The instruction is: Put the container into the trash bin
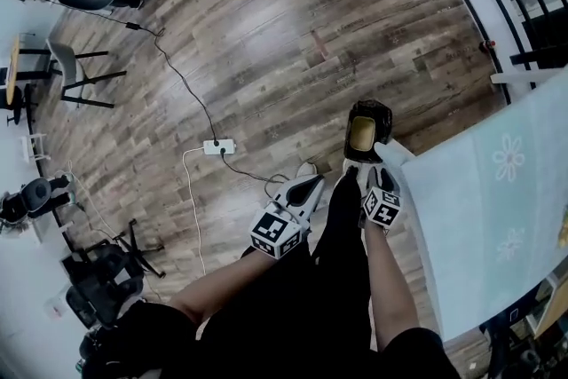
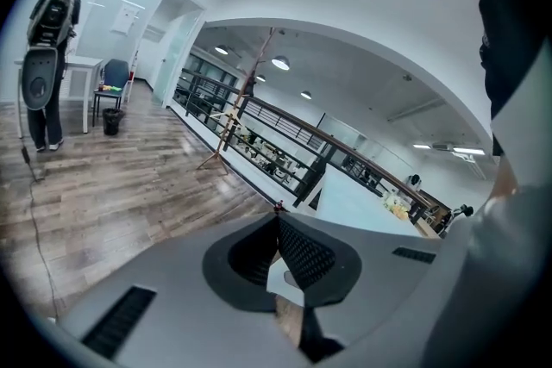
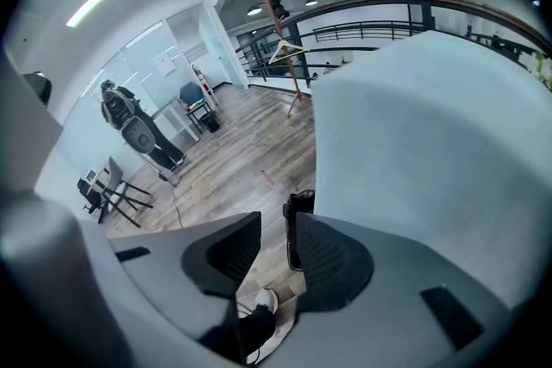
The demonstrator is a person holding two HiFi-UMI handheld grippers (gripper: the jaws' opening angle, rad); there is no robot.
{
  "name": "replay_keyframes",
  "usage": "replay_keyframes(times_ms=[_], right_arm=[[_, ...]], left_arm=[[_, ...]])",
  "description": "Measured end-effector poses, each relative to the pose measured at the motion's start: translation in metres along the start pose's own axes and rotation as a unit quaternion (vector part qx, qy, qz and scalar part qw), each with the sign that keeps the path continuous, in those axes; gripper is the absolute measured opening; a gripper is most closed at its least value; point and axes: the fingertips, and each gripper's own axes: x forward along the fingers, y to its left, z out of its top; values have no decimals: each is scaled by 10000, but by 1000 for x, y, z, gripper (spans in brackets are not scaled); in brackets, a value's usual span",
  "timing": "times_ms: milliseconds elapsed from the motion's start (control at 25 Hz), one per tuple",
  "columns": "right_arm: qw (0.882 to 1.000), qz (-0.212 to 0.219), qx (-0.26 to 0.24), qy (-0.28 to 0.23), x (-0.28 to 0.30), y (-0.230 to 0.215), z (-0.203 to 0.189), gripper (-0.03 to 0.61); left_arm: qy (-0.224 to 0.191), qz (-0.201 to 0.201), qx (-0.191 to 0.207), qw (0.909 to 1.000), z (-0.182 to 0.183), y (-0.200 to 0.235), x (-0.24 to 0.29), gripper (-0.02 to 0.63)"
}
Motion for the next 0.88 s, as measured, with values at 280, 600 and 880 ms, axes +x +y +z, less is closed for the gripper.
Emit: replay_keyframes(times_ms=[280, 600, 880], right_arm=[[9979, 221, 182, -577, -81, 49, 8, 95], [9875, -4, 463, -1509, -184, 74, 31, 44], [9695, -265, 1025, -2209, -273, 63, 19, 41]], left_arm=[[49, -547, 518, 9971, 9, -1, -50, 15], [-22, -1566, 994, 9826, 27, -57, -67, 15], [168, -2297, 1475, 9619, 13, -118, -83, 15]])
